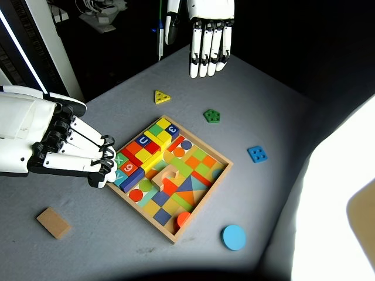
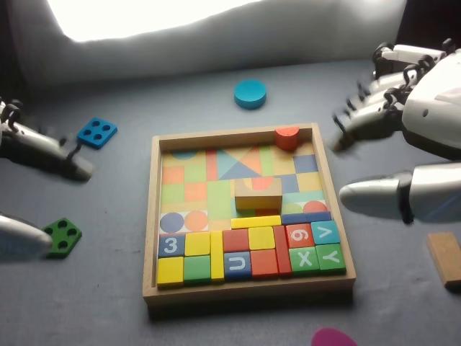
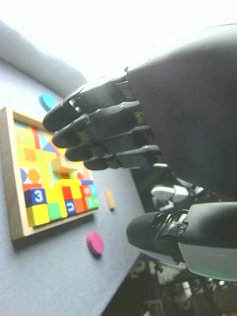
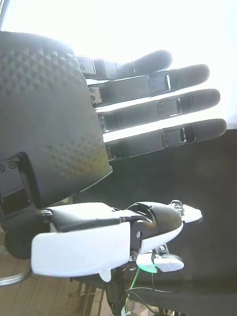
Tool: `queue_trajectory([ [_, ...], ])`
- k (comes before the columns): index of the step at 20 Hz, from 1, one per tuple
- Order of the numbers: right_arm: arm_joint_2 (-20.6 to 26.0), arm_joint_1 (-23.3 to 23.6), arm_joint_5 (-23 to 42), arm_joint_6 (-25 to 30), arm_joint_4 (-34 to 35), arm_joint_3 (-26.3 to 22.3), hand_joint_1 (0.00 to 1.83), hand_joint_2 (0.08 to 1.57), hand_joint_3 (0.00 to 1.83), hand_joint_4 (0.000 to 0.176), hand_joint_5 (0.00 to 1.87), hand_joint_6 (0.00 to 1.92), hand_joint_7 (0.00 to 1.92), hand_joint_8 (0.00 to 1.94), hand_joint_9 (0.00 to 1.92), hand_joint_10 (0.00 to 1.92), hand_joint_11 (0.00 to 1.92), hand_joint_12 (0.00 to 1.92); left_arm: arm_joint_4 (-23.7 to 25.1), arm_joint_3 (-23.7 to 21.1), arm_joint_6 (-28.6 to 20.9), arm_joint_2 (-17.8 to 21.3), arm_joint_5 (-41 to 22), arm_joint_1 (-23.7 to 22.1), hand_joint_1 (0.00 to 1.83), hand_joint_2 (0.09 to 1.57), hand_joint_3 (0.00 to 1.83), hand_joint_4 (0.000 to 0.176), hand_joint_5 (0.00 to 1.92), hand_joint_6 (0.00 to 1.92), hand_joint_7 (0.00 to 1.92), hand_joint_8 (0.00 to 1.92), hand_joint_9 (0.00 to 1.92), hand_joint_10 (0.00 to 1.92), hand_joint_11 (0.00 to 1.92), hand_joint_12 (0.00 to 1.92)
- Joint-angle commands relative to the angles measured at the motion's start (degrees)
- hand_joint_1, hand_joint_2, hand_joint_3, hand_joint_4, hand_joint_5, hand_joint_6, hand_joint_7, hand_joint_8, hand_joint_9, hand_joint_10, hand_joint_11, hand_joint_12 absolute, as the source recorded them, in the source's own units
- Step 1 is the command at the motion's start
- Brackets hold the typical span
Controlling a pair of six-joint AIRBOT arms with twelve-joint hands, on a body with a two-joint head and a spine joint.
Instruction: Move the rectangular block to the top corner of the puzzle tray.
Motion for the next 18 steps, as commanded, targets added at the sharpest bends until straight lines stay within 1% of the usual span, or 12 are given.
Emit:
queue_trajectory([
  [1, 0.44, 0.52, 7.12, -0.11, 0.31, 0.05, 0.0, 1.13, 0.07, 0.0, 0.1, 0.08, 0.08, 0.0, 0.01, 0.0, 0.0, 0.0, 0.55, 0.08, -0.17, 0.04, 4.92, -0.39, 0.14, 1.18, 0.02, 0.032, 0.07, 0.0, 0.12, 0.0, 0.11, 0.01, 0.0, 0.54],
  [3, 0.44, 0.52, 7.11, -0.11, 0.31, 0.05, 0.0, 1.12, 0.06, 0.001, 0.1, 0.07, 0.05, 0.0, 0.0, 0.0, 0.0, 0.0, 0.55, 0.09, -0.17, 0.04, 4.92, -0.4, 0.16, 1.16, 0.0, 0.048, 0.06, 0.0, 0.1, 0.0, 0.1, 0.0, 0.0, 0.5],
  [5, 0.44, 0.47, 7.07, -0.18, 0.31, 0.06, 0.0, 1.11, 0.05, 0.0, 0.07, 0.06, 0.0, 0.0, 0.0, 0.0, 0.0, 0.0, 0.55, 0.1, -0.17, 0.04, 4.92, -0.4, 0.12, 1.16, 0.0, 0.045, 0.07, 0.0, 0.08, 0.0, 0.09, 0.0, 0.0, 0.49],
  [9, 0.39, -0.71, 7.1, -1.87, 0.32, 0.17, 0.0, 1.09, 0.04, 0.0, 0.08, 0.06, 0.06, 0.02, 0.0, 0.0, 0.0, 0.0, 0.55, 0.13, -0.17, 0.03, 4.92, -0.41, 0.04, 1.18, 0.0, 0.035, 0.06, 0.0, 0.09, 0.0, 0.06, 0.0, 0.0, 0.4],
  [10, 0.16, -0.91, 7.02, -1.87, 0.32, 0.3, 0.0, 1.08, 0.03, 0.004, 0.07, 0.05, 0.04, 0.01, 0.0, 0.0, 0.0, 0.0, 0.55, 0.14, -0.17, 0.03, 4.92, -0.42, 0.03, 1.19, 0.0, 0.038, 0.05, 0.0, 0.07, 0.0, 0.05, 0.0, 0.0, 0.36],
  [11, -0.24, -0.89, 6.81, -1.87, 0.38, 0.56, 0.0, 1.07, 0.03, 0.014, 0.1, 0.06, 0.03, 0.01, 0.0, 0.0, 0.0, 0.0, 0.55, 0.13, -0.17, 0.02, 4.92, -0.46, 0.08, 1.17, 0.0, 0.047, 0.07, 0.01, 0.07, 0.0, 0.04, 0.0, 0.0, 0.34],
  [12, -1.18, -0.91, 6.3, -1.87, 1.4, 1.31, 0.0, 1.07, 0.03, 0.018, 0.15, 0.08, 0.02, 0.0, 0.0, 0.0, 0.0, 0.0, 0.55, 0.13, -0.17, 0.02, 4.92, -0.49, 0.11, 1.17, 0.0, 0.048, 0.09, 0.01, 0.08, 0.0, 0.05, 0.0, 0.0, 0.32],
  [13, -2.34, -0.82, 4.85, -2.23, 3.26, 2.22, 0.0, 1.08, 0.03, 0.024, 0.3, 0.14, 0.03, 0.01, 0.0, 0.0, 0.0, 0.0, 0.55, 0.14, -0.17, 0.02, 4.92, -0.49, 0.13, 1.16, 0.0, 0.05, 0.12, 0.01, 0.1, 0.0, 0.06, 0.0, 0.0, 0.4],
  [14, -3.85, -0.44, 2.94, -3.47, 6.57, 3.31, 0.0, 1.08, 0.03, 0.021, 0.37, 0.18, 0.03, 0.01, 0.0, 0.0, 0.0, 0.0, 0.55, 0.14, -0.17, 0.02, 4.92, -0.49, 0.13, 1.16, 0.0, 0.051, 0.12, 0.0, 0.1, 0.0, 0.06, 0.0, 0.0, 0.41],
  [15, -5.38, 0.01, 1.36, -3.83, 8.19, 4.45, 0.0, 1.08, 0.03, 0.025, 0.45, 0.2, 0.02, 0.0, 0.0, 0.0, 0.0, 0.0, 0.55, 0.15, -0.17, 0.02, 4.92, -0.49, 0.12, 1.17, 0.0, 0.041, 0.12, 0.0, 0.1, 0.0, 0.06, 0.0, 0.0, 0.4],
  [17, -8.47, 0.39, 0.39, -5.01, 8.78, 7.06, 0.0, 1.11, 0.02, 0.048, 0.57, 0.2, 0.02, 0.0, 0.0, 0.0, 0.0, 0.0, 0.55, 0.18, -0.17, 0.02, 4.92, -0.48, 0.1, 1.17, 0.0, 0.038, 0.1, 0.0, 0.11, 0.0, 0.1, 0.01, 0.0, 0.46],
  [18, -9.71, 0.67, 0.3, -5.68, 8.78, 8.25, 0.0, 1.11, 0.01, 0.063, 0.63, 0.21, 0.03, 0.0, 0.0, 0.0, 0.0, 0.0, 0.55, 0.18, -0.17, 0.02, 4.92, -0.48, 0.11, 1.18, 0.0, 0.048, 0.09, 0.0, 0.11, 0.0, 0.1, 0.01, 0.0, 0.44],
])
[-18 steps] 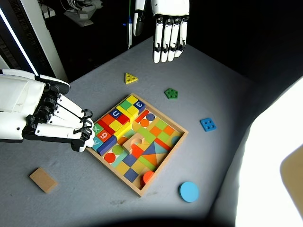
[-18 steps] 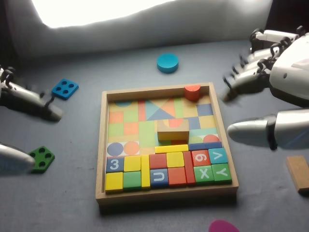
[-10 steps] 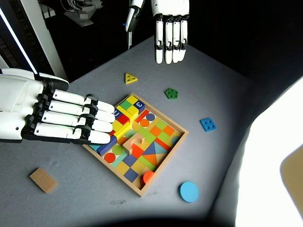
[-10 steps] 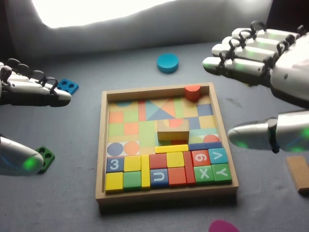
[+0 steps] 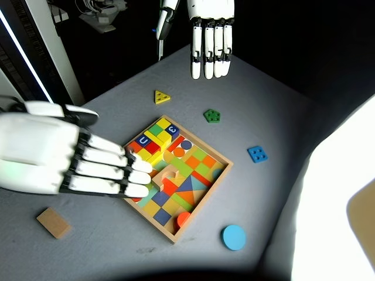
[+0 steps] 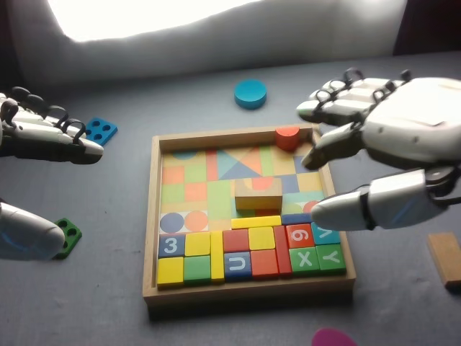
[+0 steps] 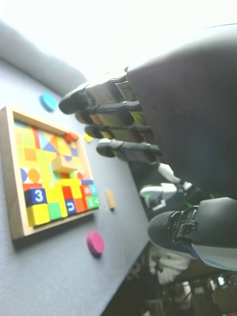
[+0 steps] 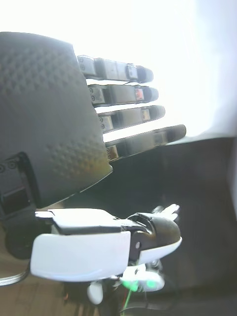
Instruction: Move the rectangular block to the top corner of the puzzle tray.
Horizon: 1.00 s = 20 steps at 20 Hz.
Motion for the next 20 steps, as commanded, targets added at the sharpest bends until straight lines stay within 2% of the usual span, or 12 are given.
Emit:
queue_trajectory([
  [1, -0.05, 1.19, 6.66, -0.05, 0.13, 0.61, 0.0, 1.11, 0.01, 0.066, 0.7, 0.17, 0.05, 0.0, 0.0, 0.0, 0.0, 0.0, 0.57, 0.17, -0.19, 0.03, 4.72, -0.49, 0.1, 1.18, 0.0, 0.043, 0.09, 0.0, 0.11, 0.0, 0.09, 0.0, 0.0, 0.43],
  [3, -2.52, 1.16, 6.76, -0.05, 0.27, 2.68, 0.0, 1.13, 0.01, 0.045, 0.75, 0.17, 0.03, 0.0, 0.0, 0.0, 0.0, 0.0, 0.57, 0.17, -0.19, 0.02, 4.72, -0.49, 0.09, 1.19, 0.0, 0.05, 0.09, 0.0, 0.07, 0.0, 0.04, 0.0, 0.0, 0.36],
  [4, -4.02, 1.13, 7.02, -0.09, 0.31, 3.61, 0.0, 1.13, 0.01, 0.044, 0.74, 0.16, 0.03, 0.0, 0.0, 0.0, 0.0, 0.0, 0.57, 0.17, -0.19, 0.02, 4.72, -0.49, 0.07, 1.19, 0.0, 0.057, 0.08, 0.0, 0.06, 0.0, 0.04, 0.0, 0.0, 0.36],
  [5, -5.34, 1.02, 7.35, -0.13, 0.32, 4.42, 0.0, 1.12, 0.01, 0.054, 0.76, 0.16, 0.05, 0.01, 0.0, 0.0, 0.0, 0.0, 0.57, 0.18, -0.19, -0.02, 4.72, -0.49, 0.07, 1.18, 0.0, 0.06, 0.08, 0.0, 0.07, 0.0, 0.04, 0.0, 0.0, 0.35],
  [6, -6.99, 0.99, 7.69, -0.36, 0.32, 5.65, 0.0, 1.12, 0.01, 0.051, 0.75, 0.16, 0.02, 0.0, 0.0, 0.0, 0.0, 0.0, 0.57, 0.18, -0.19, -0.05, 4.72, -0.49, 0.11, 1.17, 0.0, 0.055, 0.1, 0.01, 0.07, 0.0, 0.04, 0.0, 0.0, 0.36],
  [8, -10.69, 0.91, 7.5, -1.03, 0.36, 9.03, 0.0, 1.12, 0.01, 0.062, 0.74, 0.15, 0.02, 0.01, 0.0, 0.0, 0.0, 0.0, 0.57, 0.19, -0.19, -0.18, 4.72, -0.49, 0.15, 1.16, 0.0, 0.048, 0.07, 0.0, 0.11, 0.01, 0.07, 0.01, 0.0, 0.37],
  [10, -14.23, 0.16, 6.91, -1.73, 0.38, 13.05, 0.0, 1.12, 0.01, 0.049, 0.74, 0.15, 0.02, 0.01, 0.0, 0.0, 0.0, 0.0, 0.57, 0.23, -0.19, -0.18, 4.72, -0.49, 0.13, 1.15, 0.0, 0.057, 0.06, 0.0, 0.1, 0.0, 0.08, 0.01, 0.0, 0.4],
  [12, -16.71, -0.71, 6.96, -1.88, 0.39, 15.69, 0.0, 1.12, 0.01, 0.049, 0.72, 0.13, 0.01, 0.0, 0.0, 0.0, 0.0, 0.0, 0.57, 0.24, -0.19, -0.18, 4.72, -0.49, 0.12, 1.16, 0.0, 0.051, 0.05, 0.0, 0.07, 0.0, 0.08, 0.0, 0.0, 0.36],
  [14, -17.96, -1.19, 7.51, -2.74, 0.38, 16.49, 0.0, 1.12, 0.01, 0.043, 0.72, 0.13, 0.02, 0.0, 0.0, 0.0, 0.0, 0.0, 0.57, 0.27, -0.19, -0.18, 4.72, -0.49, 0.15, 1.16, 0.0, 0.042, 0.06, 0.0, 0.08, 0.0, 0.09, 0.0, 0.0, 0.41],
  [15, -18.52, -1.21, 7.67, -4.1, 0.38, 16.51, 0.0, 1.12, 0.01, 0.048, 0.71, 0.13, 0.01, 0.0, 0.0, 0.0, 0.0, 0.0, 0.57, 0.3, -0.19, -0.19, 4.72, -0.49, 0.15, 1.17, 0.0, 0.041, 0.07, 0.0, 0.08, 0.0, 0.09, 0.0, 0.0, 0.41],
  [18, -19.18, -0.67, 7.65, -4.26, 0.38, 16.5, 0.0, 1.14, 0.01, 0.034, 0.66, 0.1, 0.0, 0.0, 0.0, 0.0, 0.0, 0.0, 0.57, 0.36, -0.19, -0.19, 4.72, -0.49, 0.12, 1.18, 0.0, 0.044, 0.09, 0.0, 0.1, 0.0, 0.1, 0.0, 0.0, 0.42],
  [20, -19.25, -0.03, 7.42, -4.25, 0.38, 16.23, 0.0, 1.14, 0.01, 0.034, 0.66, 0.1, 0.0, 0.0, 0.0, 0.0, 0.0, 0.0, 0.57, 0.36, -0.19, -0.2, 4.72, -0.49, 0.09, 1.17, 0.0, 0.039, 0.09, 0.0, 0.1, 0.0, 0.11, 0.0, 0.0, 0.48],
])
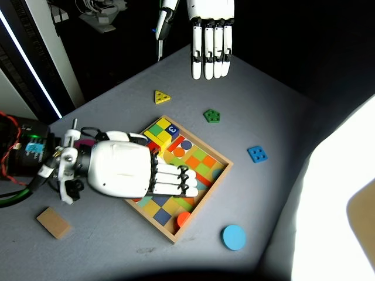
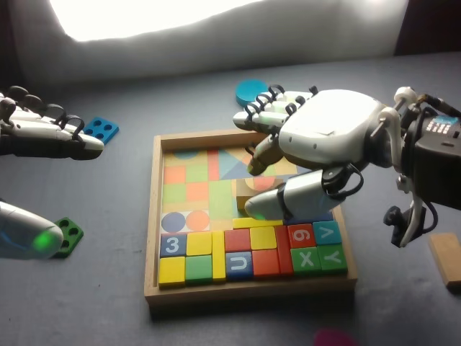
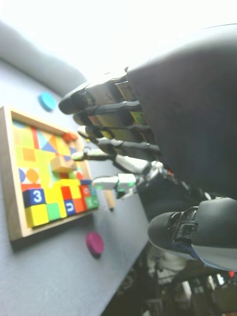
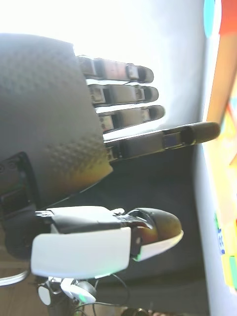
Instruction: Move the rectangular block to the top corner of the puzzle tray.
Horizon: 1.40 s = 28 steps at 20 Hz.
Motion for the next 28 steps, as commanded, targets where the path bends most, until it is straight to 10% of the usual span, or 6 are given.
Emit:
queue_trajectory([
  [1, 0.27, 0.96, 6.16, 0.01, -0.1, -0.38, 0.0, 1.14, 0.01, 0.031, 0.67, 0.1, 0.0, 0.0, 0.0, 0.0, 0.0, 0.0, 0.55, 0.12, -0.19, -0.09, 4.74, -0.49, 0.12, 1.16, 0.0, 0.041, 0.11, 0.01, 0.1, 0.0, 0.12, 0.01, 0.0, 0.49],
  [5, 0.3, 0.89, 3.9, 0.0, -0.09, -0.78, 0.0, 1.14, 0.01, 0.057, 0.67, 0.09, 0.0, 0.0, 0.0, 0.0, 0.0, 0.0, 0.55, 0.14, -0.19, -0.09, 4.74, -0.45, 0.13, 1.17, 0.0, 0.04, 0.11, 0.0, 0.1, 0.0, 0.12, 0.0, 0.0, 0.48],
  [16, 1.21, 0.48, 2.5, -0.53, -0.1, -2.01, 0.0, 1.15, 0.01, 0.028, 0.72, 0.1, 0.02, 0.01, 0.0, 0.0, 0.0, 0.0, 0.55, 0.16, -0.19, -0.07, 4.74, -0.37, 0.1, 1.17, 0.0, 0.014, 0.09, 0.0, 0.08, 0.0, 0.09, 0.0, 0.0, 0.45],
  [20, 1.23, 0.04, 2.45, -0.79, -0.1, -2.0, 0.0, 1.15, 0.01, 0.045, 0.64, 0.06, 0.0, 0.0, 0.0, 0.0, 0.0, 0.0, 0.55, 0.11, -0.19, -0.07, 4.74, -0.37, 0.12, 1.15, 0.0, 0.049, 0.08, 0.0, 0.08, 0.0, 0.11, 0.0, 0.0, 0.49],
  [24, 1.22, -0.34, 2.61, -1.03, -0.11, -1.99, 0.0, 1.15, 0.01, 0.057, 0.64, 0.06, 0.01, 0.0, 0.0, 0.0, 0.0, 0.0, 0.55, 0.07, -0.19, -0.07, 4.74, -0.37, 0.14, 1.16, 0.0, 0.043, 0.12, 0.01, 0.09, 0.0, 0.13, 0.0, 0.0, 0.54],
  [28, 1.22, -0.85, 2.77, -1.58, -0.11, -1.87, 0.0, 1.15, 0.0, 0.027, 0.71, 0.09, 0.05, 0.02, 0.0, 0.0, 0.0, 0.0, 0.55, 0.0, -0.19, -0.07, 4.74, -0.37, 0.12, 1.17, 0.0, 0.043, 0.11, 0.0, 0.09, 0.0, 0.08, 0.0, 0.0, 0.47],
])
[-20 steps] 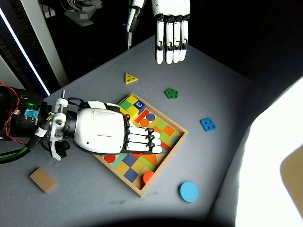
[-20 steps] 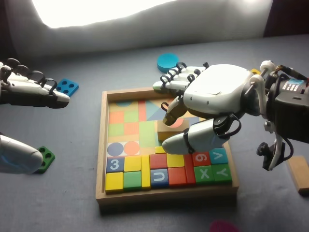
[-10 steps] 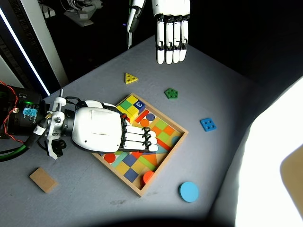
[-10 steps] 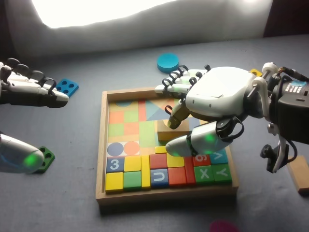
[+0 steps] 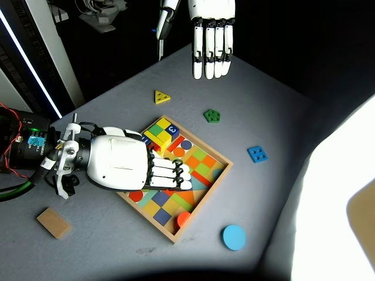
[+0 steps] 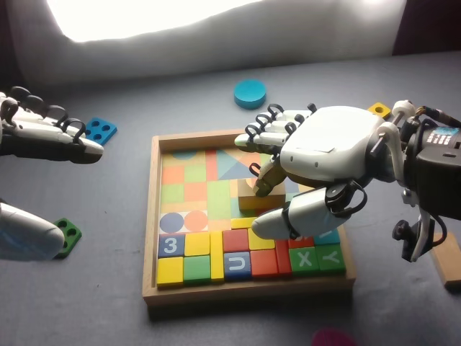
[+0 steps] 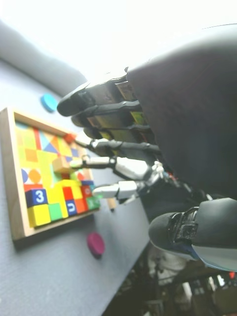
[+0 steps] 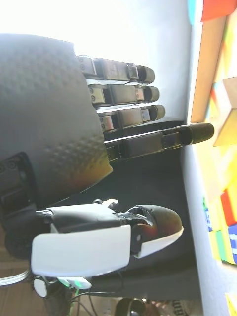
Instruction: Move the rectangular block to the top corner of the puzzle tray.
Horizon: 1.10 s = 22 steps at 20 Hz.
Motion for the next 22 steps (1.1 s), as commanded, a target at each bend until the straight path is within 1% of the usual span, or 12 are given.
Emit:
queue_trajectory([
  [1, 0.28, -0.03, 6.21, -0.26, -0.08, 0.04, 0.0, 1.15, 0.01, 0.023, 0.71, 0.08, 0.04, 0.01, 0.0, 0.0, 0.0, 0.0, 0.55, 0.0, -0.19, -0.07, 4.7, -0.38, 0.12, 1.18, 0.0, 0.042, 0.1, 0.0, 0.08, 0.0, 0.08, 0.0, 0.0, 0.47],
  [2, 0.27, -0.05, 6.23, -0.27, -0.08, 0.09, 0.0, 1.16, 0.01, 0.012, 0.7, 0.08, 0.04, 0.01, 0.0, 0.0, 0.0, 0.0, 0.55, 0.0, -0.19, -0.08, 4.7, -0.38, 0.1, 1.18, 0.01, 0.039, 0.1, 0.0, 0.09, 0.01, 0.08, 0.0, 0.0, 0.46],
  [4, 0.26, -0.08, 6.23, -0.27, -0.08, 0.23, 0.0, 1.16, 0.01, 0.007, 0.68, 0.07, 0.03, 0.01, 0.0, 0.0, 0.0, 0.0, 0.55, -0.02, -0.19, -0.08, 4.7, -0.38, 0.1, 1.19, 0.0, 0.044, 0.09, 0.0, 0.1, 0.0, 0.09, 0.0, 0.0, 0.46],
  [5, 0.26, -0.15, 6.23, -0.27, -0.08, 0.33, 0.0, 1.16, 0.01, 0.017, 0.69, 0.07, 0.04, 0.01, 0.0, 0.0, 0.0, 0.0, 0.55, -0.02, -0.19, -0.08, 4.7, -0.38, 0.12, 1.19, 0.0, 0.047, 0.1, 0.0, 0.1, 0.0, 0.09, 0.0, 0.0, 0.49],
  [7, 0.26, -0.24, 6.23, -0.27, -0.08, 0.63, 0.0, 1.16, 0.01, 0.013, 0.7, 0.08, 0.02, 0.0, 0.0, 0.0, 0.0, 0.0, 0.55, -0.02, -0.19, -0.08, 4.7, -0.38, 0.09, 1.19, 0.0, 0.04, 0.11, 0.0, 0.11, 0.0, 0.1, 0.0, 0.0, 0.5],
  [8, 0.25, -0.28, 6.26, -0.27, -0.08, 1.0, 0.0, 1.15, 0.0, 0.029, 0.7, 0.08, 0.03, 0.0, 0.0, 0.0, 0.0, 0.0, 0.55, -0.02, -0.19, -0.08, 4.7, -0.38, 0.09, 1.2, 0.0, 0.038, 0.11, 0.01, 0.12, 0.01, 0.1, 0.01, 0.0, 0.5],
  [9, 0.23, -0.35, 6.26, -0.27, -0.08, 1.33, 0.0, 1.16, 0.01, 0.018, 0.71, 0.08, 0.04, 0.01, 0.0, 0.0, 0.0, 0.0, 0.55, -0.02, -0.19, -0.08, 4.7, -0.38, 0.05, 1.2, 0.01, 0.038, 0.11, 0.0, 0.12, 0.0, 0.11, 0.01, 0.0, 0.51],
  [11, 0.24, -0.53, 6.24, -0.27, -0.08, 1.93, 0.0, 1.17, 0.01, 0.014, 0.71, 0.08, 0.05, 0.01, 0.0, 0.0, 0.0, 0.0, 0.55, -0.02, -0.19, -0.08, 4.7, -0.38, 0.04, 1.22, 0.01, 0.039, 0.1, 0.0, 0.08, 0.0, 0.09, 0.0, 0.0, 0.51],
  [12, 0.25, -0.63, 6.23, -0.27, -0.08, 2.2, 0.0, 1.17, 0.01, 0.005, 0.71, 0.08, 0.05, 0.01, 0.0, 0.0, 0.0, 0.0, 0.55, -0.01, -0.19, -0.08, 4.7, -0.38, 0.06, 1.22, 0.01, 0.038, 0.1, 0.0, 0.1, 0.0, 0.1, 0.0, 0.0, 0.51],
  [16, 0.23, -0.97, 6.24, -0.27, -0.08, 3.77, 0.0, 1.17, 0.01, 0.006, 0.7, 0.07, 0.04, 0.0, 0.0, 0.0, 0.0, 0.0, 0.55, 0.03, -0.19, -0.08, 4.7, -0.38, 0.13, 1.22, 0.0, 0.037, 0.11, 0.0, 0.11, 0.0, 0.09, 0.0, 0.0, 0.39],
  [17, 0.23, -0.96, 6.33, -0.27, -0.08, 4.28, 0.0, 1.18, 0.01, 0.0, 0.7, 0.07, 0.04, 0.0, 0.0, 0.0, 0.0, 0.0, 0.55, 0.1, -0.19, -0.08, 4.7, -0.38, 0.12, 1.22, 0.0, 0.031, 0.11, 0.0, 0.11, 0.0, 0.09, 0.0, 0.0, 0.4],
  [22, -0.31, -1.23, 6.25, -0.28, -0.1, 6.87, 0.0, 1.18, 0.01, 0.0, 0.74, 0.08, 0.07, 0.01, 0.0, 0.0, 0.0, 0.0, 0.55, 0.12, -0.19, -0.08, 4.7, -0.38, 0.16, 1.22, 0.0, 0.023, 0.12, 0.0, 0.11, 0.0, 0.1, 0.0, 0.0, 0.46],
])
